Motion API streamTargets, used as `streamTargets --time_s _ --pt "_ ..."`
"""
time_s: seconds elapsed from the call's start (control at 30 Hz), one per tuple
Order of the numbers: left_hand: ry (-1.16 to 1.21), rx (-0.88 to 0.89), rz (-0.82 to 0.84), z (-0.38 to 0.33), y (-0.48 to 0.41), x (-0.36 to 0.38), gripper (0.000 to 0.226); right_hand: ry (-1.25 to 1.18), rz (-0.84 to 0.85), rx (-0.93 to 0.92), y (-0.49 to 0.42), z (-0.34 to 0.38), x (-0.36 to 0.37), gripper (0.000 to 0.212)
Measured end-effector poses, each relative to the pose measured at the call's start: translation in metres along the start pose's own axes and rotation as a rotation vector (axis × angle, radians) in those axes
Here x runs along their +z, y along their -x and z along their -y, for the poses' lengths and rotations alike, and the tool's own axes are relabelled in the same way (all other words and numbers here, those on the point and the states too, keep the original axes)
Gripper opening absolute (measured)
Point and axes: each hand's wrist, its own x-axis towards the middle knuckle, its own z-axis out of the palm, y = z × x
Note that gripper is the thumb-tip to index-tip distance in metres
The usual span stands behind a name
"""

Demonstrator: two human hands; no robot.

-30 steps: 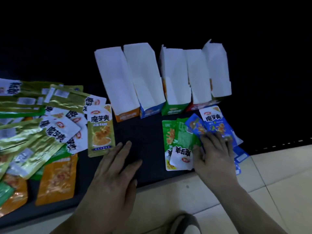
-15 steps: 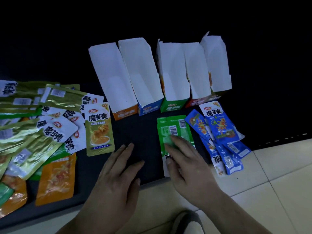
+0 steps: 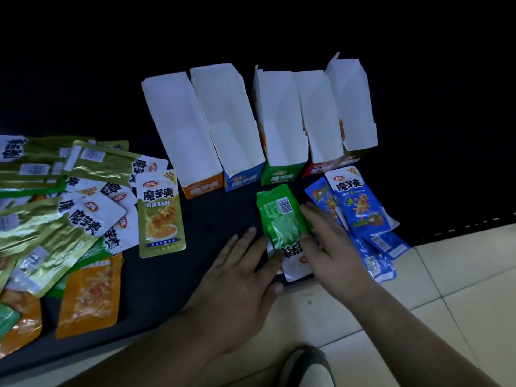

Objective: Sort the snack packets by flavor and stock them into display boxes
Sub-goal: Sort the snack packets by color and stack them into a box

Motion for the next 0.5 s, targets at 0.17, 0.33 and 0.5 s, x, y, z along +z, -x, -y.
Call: streamTargets --time_s 0.17,0.33,0.5 --pt "0.023 0.027 0.012 0.001 -0.014 -0.001 0.054 -0.054 -0.085 0.024 -0.004 0.006 -0.011 0.057" --pt "0.009 -0.085 -0.031 0.018 0.015 -0.028 0.054 -0.04 -0.085 -0.147 0.008 0.033 0.005 0.051" --pt "-0.158 -0.373 0.017 0.079 0.065 -0.039 0.063 -0.042 0.007 -0.222 0.016 0.076 0.046 0.049"
